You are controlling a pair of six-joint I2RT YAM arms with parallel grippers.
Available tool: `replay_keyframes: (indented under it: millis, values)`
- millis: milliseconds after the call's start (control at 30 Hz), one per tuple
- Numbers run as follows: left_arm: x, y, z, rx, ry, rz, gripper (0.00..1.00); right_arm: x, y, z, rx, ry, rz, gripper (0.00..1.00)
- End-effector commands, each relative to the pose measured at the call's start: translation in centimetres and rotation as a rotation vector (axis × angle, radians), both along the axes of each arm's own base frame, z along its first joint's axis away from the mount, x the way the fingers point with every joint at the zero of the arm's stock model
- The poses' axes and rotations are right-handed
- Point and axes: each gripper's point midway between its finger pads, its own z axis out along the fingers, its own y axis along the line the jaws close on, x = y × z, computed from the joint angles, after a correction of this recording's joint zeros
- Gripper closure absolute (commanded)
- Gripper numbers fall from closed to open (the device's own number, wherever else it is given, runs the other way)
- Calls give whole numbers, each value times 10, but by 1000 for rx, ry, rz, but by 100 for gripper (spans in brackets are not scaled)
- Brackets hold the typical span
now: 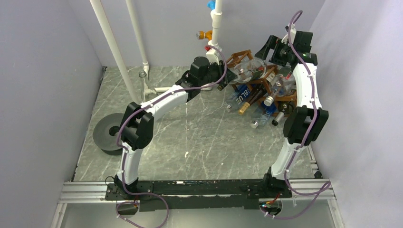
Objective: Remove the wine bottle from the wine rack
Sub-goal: Pick up the wine bottle from the wine rack.
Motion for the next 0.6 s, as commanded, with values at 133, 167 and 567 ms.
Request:
replay_keyframes:
  millis: [133,167,567]
  values:
    - [-20,9,82,-124,-156,-50,100,7,18,31,132,-67,65,1]
    - [-20,9,83,-126,-156,-51,100,6,19,30,139,-64,71,1]
    - [-21,10,87,-136,-163,-53,100,-4,34,11,195,15,124,2]
